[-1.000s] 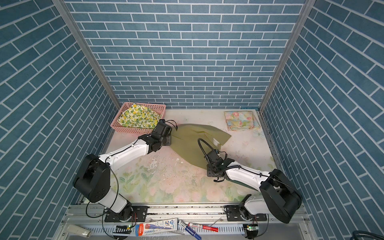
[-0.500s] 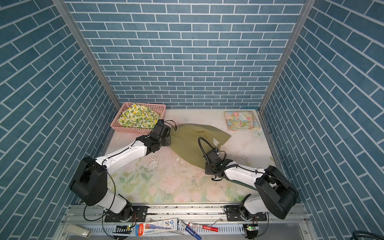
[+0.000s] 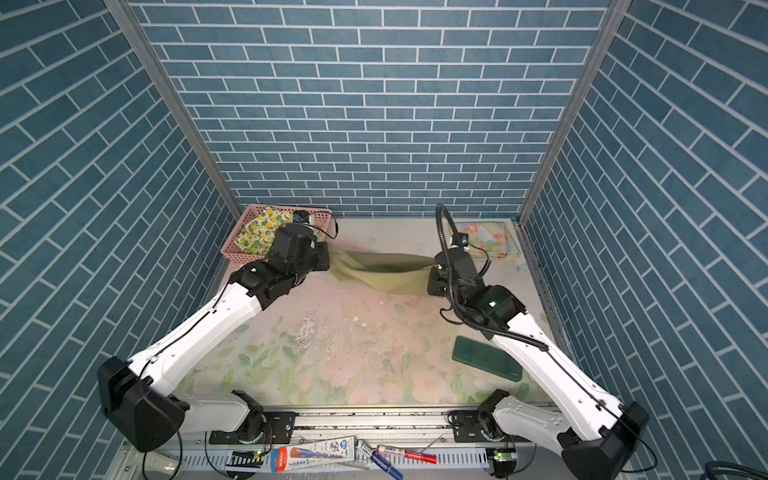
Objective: Fold and stack the skirts
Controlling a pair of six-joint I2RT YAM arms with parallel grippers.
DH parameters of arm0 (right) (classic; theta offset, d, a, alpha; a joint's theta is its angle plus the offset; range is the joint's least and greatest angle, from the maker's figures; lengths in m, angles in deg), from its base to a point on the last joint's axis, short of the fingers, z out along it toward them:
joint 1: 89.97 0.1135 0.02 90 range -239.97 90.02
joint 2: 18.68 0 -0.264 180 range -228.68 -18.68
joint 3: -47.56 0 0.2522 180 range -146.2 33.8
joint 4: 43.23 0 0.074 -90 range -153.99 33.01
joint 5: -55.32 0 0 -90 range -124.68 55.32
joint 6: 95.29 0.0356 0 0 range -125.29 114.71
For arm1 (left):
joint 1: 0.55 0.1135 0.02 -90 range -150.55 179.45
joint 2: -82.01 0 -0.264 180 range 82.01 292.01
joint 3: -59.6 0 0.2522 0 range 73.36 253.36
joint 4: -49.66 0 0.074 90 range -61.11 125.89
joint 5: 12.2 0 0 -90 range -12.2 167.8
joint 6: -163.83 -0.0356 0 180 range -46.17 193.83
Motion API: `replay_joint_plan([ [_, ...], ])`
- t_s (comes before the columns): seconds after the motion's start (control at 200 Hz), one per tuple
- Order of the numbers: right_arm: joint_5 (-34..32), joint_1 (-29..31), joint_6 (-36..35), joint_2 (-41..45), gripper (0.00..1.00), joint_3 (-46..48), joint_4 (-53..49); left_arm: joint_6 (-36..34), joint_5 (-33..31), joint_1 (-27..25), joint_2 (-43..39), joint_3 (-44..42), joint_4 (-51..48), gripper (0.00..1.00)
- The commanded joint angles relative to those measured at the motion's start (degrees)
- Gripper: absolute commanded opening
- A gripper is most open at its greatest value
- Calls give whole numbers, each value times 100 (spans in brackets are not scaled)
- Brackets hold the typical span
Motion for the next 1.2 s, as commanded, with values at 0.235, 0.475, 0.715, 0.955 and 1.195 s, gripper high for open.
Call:
replay_joint_plan([
  [0.235, -737, -177, -1193, -132, 0, -2213, -1010, -317, -131, -77, -620, 913, -571, 0],
  [0.475, -561, -282, -1335, -401, 0, -2576, -976, -348, -34, -112, -531, 1006, -606, 0],
  [0.715, -469, -293, -1375, -143, 0, -2465, -1077, -359, -130, -424, -667, 807, -644, 0],
  [0.955, -317, -281, -1328, 391, 0, -2114, -1321, -367, -646, -1152, -1058, 531, -818, 0],
  [1.195, -297, -299, -1459, 109, 0, -2637, -1559, -380, -874, -1642, -1022, 509, -806, 0],
])
